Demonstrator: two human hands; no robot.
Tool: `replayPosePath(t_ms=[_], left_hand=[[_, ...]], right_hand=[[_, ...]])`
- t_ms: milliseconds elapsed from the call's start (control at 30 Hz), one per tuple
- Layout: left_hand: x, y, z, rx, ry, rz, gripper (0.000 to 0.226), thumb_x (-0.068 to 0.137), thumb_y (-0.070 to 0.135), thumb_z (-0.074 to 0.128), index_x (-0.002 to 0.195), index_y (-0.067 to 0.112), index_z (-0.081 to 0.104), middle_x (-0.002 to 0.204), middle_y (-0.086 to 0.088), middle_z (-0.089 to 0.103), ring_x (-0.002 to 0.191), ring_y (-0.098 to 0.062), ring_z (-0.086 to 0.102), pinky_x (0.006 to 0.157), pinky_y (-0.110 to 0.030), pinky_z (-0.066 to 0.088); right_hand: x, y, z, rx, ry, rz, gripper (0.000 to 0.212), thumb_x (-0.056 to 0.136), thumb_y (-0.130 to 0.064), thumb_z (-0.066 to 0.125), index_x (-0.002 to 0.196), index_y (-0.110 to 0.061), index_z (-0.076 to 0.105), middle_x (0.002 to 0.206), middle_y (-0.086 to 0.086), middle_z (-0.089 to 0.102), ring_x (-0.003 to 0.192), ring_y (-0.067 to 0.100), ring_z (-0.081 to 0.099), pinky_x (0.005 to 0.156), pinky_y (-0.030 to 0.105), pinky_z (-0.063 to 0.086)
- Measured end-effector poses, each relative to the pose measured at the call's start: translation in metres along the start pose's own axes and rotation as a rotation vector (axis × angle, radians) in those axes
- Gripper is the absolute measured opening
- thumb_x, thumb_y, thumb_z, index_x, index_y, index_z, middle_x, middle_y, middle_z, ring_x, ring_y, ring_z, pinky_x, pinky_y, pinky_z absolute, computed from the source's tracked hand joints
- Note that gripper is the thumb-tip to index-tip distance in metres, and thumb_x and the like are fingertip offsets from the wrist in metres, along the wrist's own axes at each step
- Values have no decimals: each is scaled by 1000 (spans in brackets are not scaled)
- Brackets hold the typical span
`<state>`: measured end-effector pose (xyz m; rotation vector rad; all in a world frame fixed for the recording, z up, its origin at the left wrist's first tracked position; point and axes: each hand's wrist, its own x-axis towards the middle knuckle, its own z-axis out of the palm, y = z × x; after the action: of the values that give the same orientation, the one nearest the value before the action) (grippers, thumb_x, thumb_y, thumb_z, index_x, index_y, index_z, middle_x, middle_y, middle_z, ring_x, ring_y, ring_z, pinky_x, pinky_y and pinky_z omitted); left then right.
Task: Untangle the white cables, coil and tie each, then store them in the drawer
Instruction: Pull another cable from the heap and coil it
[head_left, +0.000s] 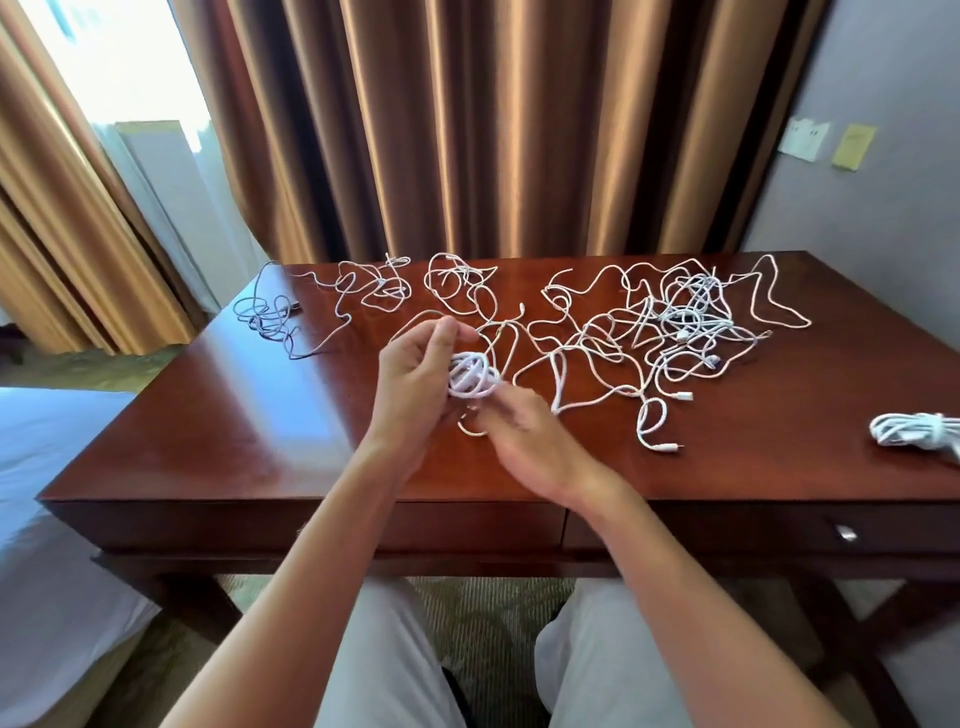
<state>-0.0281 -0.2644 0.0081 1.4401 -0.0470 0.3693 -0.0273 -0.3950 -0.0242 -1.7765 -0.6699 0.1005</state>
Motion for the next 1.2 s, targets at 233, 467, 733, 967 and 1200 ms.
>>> replayPosePath(t_ms=[233, 467, 733, 967, 1200], left_hand=[[15, -5, -23, 300, 333, 239, 34, 103, 24, 51, 74, 27, 68, 61, 6, 65, 56, -13, 59, 58, -33, 44], [-10, -12, 14, -26, 233, 61, 69, 101, 45, 50, 70, -16, 50, 63, -16, 58, 61, -25, 49, 59, -40, 41], [-36, -24, 30, -202, 133, -240, 45, 107, 31, 46, 74, 12, 71, 73, -5, 72, 67, -14, 67, 62, -27, 54], [-35, -28, 16, 152, 64, -176, 50, 109, 36, 29, 82, 10, 62, 55, -5, 62, 45, -23, 54, 44, -28, 43], [-13, 13, -18, 1036, -272, 863, 31, 102, 40, 43, 112, 14, 57, 100, -2, 54, 76, -20, 58, 54, -37, 48]], right_hand=[[-12, -4, 0, -21, 208, -64, 33, 104, -35, 49, 73, -27, 57, 57, -12, 45, 53, 6, 39, 58, 33, 35], [-9, -18, 37, 360, 548, -249, 37, 86, -15, 77, 88, -19, 41, 80, -3, 45, 69, 8, 46, 65, 20, 47], [4, -8, 41, 317, 546, -27, 36, 91, -45, 66, 114, -18, 60, 112, 6, 70, 102, 15, 70, 92, 31, 55], [8, -8, 22, 47, 652, -25, 48, 103, -42, 50, 81, 0, 62, 61, -4, 61, 54, 4, 59, 58, 16, 44], [2, -22, -4, -493, 58, 25, 21, 91, -28, 60, 72, -23, 55, 61, -8, 60, 59, 12, 57, 59, 33, 46]])
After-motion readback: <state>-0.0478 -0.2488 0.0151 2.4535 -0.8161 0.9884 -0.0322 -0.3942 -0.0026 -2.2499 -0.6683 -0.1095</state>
